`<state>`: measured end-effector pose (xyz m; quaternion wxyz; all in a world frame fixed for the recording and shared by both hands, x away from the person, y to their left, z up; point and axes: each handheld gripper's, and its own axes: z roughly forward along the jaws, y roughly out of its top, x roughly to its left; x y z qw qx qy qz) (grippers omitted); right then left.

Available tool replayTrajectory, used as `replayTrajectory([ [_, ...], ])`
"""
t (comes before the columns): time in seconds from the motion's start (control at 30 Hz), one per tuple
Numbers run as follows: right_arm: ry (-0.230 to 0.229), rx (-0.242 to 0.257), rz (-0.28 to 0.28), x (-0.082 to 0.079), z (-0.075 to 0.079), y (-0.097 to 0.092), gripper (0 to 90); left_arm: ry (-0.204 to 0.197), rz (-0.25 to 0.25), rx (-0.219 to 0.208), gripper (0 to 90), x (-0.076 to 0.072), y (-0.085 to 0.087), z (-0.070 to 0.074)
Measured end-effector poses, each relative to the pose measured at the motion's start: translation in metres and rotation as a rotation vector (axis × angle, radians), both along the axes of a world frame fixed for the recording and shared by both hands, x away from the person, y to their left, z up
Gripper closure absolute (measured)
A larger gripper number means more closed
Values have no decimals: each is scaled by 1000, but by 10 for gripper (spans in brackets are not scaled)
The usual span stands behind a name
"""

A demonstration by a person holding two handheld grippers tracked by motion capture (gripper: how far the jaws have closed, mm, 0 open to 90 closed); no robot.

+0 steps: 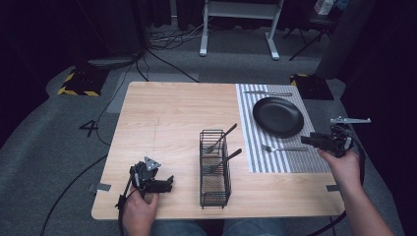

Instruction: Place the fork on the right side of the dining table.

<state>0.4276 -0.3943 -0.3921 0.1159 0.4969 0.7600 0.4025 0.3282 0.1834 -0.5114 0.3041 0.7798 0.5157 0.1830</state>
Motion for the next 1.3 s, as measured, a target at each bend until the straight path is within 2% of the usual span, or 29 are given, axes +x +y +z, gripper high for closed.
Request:
replayTrajectory([
  [0.23,-44,-33,73,-14,12,19,353,0,0,0,1,0,0,0],
  [0.57,-56,-46,174,-29,24,46,337,1,-1,-1,1,0,0,0],
  [0.97,-49,-40,276,-40,22,76,334,0,-1,-2,0,1,0,0],
  [1.07,-46,-36,324,-45,21,87,331,0,-1,-2,0,1,0,0],
  [1.3,-42,-16,373,-49,17,103,326,1,-1,-1,0,1,0,0],
])
